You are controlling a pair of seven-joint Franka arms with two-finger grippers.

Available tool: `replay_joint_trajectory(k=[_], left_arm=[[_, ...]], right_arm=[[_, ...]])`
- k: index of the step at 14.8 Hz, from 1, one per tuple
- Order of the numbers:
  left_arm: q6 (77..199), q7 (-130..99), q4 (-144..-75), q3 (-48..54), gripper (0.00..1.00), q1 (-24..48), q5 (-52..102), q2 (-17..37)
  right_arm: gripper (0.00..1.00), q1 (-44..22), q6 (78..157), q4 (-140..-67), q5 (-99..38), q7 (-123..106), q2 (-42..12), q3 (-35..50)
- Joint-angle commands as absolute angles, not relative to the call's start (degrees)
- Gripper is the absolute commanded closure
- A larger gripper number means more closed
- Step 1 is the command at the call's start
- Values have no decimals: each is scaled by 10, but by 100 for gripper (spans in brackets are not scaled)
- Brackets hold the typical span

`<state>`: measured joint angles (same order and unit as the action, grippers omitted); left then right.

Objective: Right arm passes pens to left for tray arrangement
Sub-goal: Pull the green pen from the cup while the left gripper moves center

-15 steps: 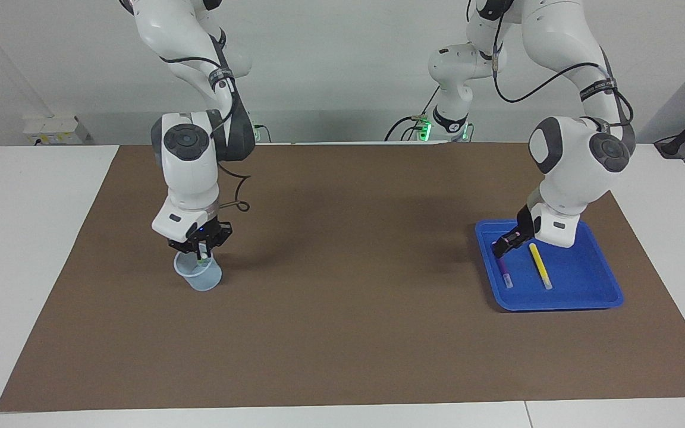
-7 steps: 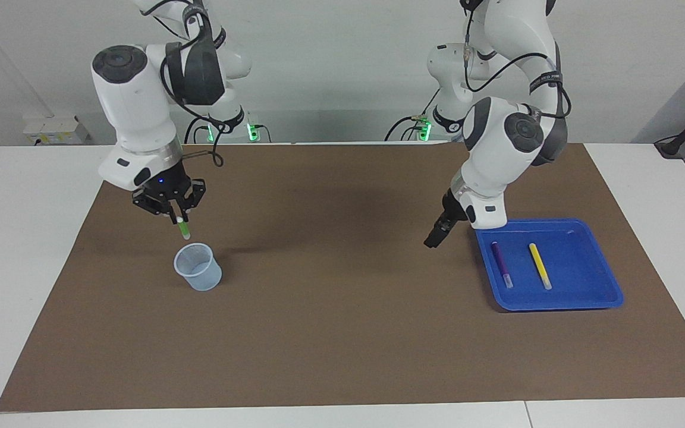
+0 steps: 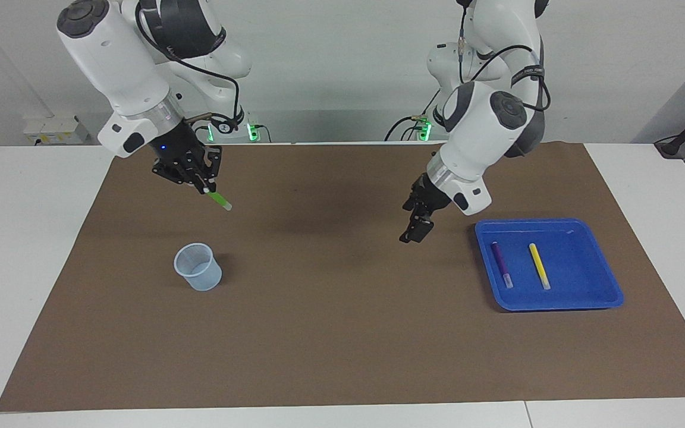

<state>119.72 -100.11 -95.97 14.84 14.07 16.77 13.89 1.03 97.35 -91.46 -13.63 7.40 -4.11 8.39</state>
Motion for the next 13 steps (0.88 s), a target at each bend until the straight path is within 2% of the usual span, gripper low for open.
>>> replay_joint_trajectory(k=[1, 5, 8, 13], left_arm=[[1206, -1096, -962, 143, 0, 183, 178, 135], [1234, -1163, -960, 142, 0, 236, 178, 137], [1278, -1229, -962, 143, 0, 248, 178, 141], [1315, -1265, -958, 143, 0, 260, 179, 142]], right_arm=[[88, 11, 996, -923, -205, 151, -47, 86], [88, -16, 1041, -942, -269, 250, -51, 88], [88, -39, 1085, -957, -316, 310, -52, 88], [88, -77, 1128, -959, -318, 358, -62, 88]])
